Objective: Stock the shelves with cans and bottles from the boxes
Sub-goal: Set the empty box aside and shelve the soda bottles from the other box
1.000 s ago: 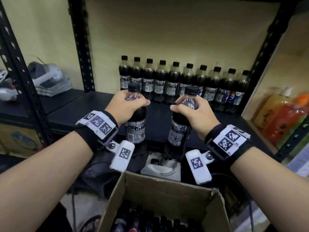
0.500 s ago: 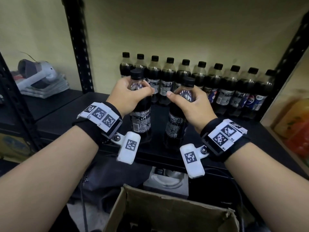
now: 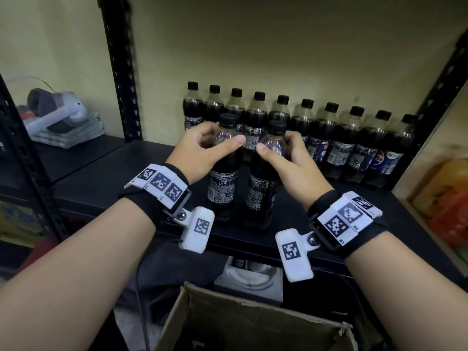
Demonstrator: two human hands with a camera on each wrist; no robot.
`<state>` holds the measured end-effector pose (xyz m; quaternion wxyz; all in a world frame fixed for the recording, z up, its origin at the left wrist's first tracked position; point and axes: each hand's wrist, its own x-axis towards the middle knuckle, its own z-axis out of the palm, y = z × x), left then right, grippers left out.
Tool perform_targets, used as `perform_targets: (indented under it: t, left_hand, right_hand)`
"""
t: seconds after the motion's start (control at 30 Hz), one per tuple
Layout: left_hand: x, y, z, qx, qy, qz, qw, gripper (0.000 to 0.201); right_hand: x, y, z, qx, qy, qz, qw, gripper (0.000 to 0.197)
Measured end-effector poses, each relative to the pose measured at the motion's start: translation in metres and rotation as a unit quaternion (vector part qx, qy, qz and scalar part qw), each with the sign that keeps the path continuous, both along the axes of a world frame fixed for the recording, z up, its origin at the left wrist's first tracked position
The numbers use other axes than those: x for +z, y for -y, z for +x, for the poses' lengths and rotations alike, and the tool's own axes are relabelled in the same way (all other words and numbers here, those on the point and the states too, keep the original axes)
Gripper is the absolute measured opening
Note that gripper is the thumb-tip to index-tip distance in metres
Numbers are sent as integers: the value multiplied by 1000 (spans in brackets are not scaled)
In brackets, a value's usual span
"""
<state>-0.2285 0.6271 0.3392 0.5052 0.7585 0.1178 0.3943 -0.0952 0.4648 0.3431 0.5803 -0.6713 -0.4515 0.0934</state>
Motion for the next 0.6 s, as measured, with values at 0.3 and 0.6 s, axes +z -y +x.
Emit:
perform_targets:
  t: [0.3,0.6]
  left_hand:
    - [-6,2,-21,57,-61,70,994,69]
    - [-5,-19,-14,60,-65,75,993,61]
  right_hand:
    - [-6,15,-4,-64,76,-46,994,74]
    - [-1,-16,-9,-115,113,-68,985,74]
